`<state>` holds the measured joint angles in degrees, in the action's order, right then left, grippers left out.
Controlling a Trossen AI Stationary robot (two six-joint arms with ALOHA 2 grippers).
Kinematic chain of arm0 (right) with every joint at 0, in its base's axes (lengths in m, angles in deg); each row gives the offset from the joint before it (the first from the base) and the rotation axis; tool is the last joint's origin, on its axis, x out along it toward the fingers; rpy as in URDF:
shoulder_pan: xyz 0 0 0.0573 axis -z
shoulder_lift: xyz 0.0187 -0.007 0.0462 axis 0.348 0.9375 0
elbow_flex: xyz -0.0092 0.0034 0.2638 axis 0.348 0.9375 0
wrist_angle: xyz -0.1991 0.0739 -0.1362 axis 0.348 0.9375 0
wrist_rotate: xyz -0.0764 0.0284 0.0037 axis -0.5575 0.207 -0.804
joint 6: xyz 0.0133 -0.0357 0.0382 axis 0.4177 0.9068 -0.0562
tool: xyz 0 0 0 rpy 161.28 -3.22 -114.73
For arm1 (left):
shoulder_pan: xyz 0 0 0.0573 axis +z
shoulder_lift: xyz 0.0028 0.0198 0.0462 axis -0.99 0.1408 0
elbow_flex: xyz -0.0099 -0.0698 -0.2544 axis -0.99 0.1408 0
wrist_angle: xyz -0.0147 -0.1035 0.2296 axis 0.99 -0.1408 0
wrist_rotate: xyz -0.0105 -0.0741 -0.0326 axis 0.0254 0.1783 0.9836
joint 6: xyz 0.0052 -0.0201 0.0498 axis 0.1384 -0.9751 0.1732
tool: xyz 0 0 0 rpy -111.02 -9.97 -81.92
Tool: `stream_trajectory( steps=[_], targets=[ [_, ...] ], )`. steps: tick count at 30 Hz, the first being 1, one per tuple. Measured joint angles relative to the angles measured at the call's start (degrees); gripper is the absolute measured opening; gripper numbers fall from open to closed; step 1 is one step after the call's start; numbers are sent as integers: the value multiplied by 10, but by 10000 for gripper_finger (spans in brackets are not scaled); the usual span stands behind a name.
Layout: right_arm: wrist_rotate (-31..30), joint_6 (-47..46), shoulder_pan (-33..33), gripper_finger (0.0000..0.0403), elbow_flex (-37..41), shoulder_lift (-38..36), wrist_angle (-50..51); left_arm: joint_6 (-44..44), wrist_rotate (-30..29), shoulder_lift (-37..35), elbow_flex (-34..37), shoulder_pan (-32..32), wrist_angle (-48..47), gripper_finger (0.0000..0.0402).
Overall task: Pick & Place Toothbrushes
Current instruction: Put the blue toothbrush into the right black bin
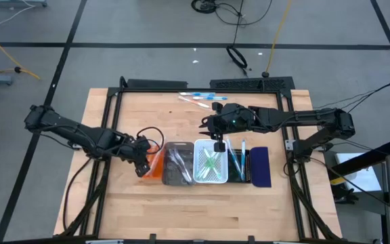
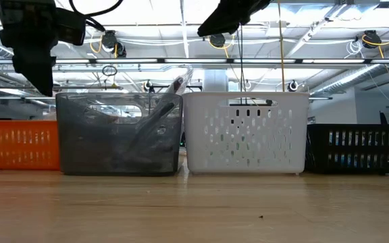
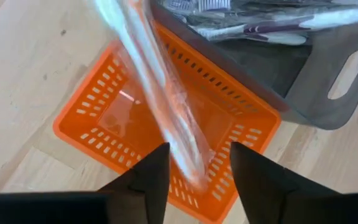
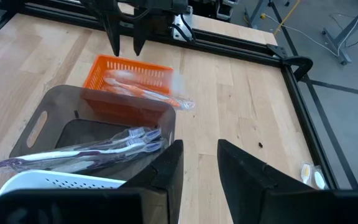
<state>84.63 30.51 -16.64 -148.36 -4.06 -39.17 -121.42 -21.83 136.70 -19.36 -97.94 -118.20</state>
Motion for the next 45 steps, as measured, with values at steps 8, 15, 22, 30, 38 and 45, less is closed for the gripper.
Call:
stream_trajectory(
  steps=[8, 15, 22, 30, 38, 45],
  targets=[
    [0, 3, 1, 89, 0, 0, 5, 16, -6, -1, 0, 23, 0, 203],
    [-92, -12, 7, 88, 0, 0, 10, 42, -112, -1, 0, 37, 1, 197],
    [-110, -26, 89, 89, 1, 24, 31, 92, -185, -1, 0, 56, 46, 192],
    [-31, -22, 237, 89, 1, 99, 22, 209, -197, -1, 0, 74, 168, 192],
    [32, 5, 341, 89, 0, 184, 21, 253, -198, -1, 0, 90, 195, 191],
    [32, 28, 375, 89, 0, 254, 12, 254, -201, -1, 0, 107, 195, 195]
  ],
)
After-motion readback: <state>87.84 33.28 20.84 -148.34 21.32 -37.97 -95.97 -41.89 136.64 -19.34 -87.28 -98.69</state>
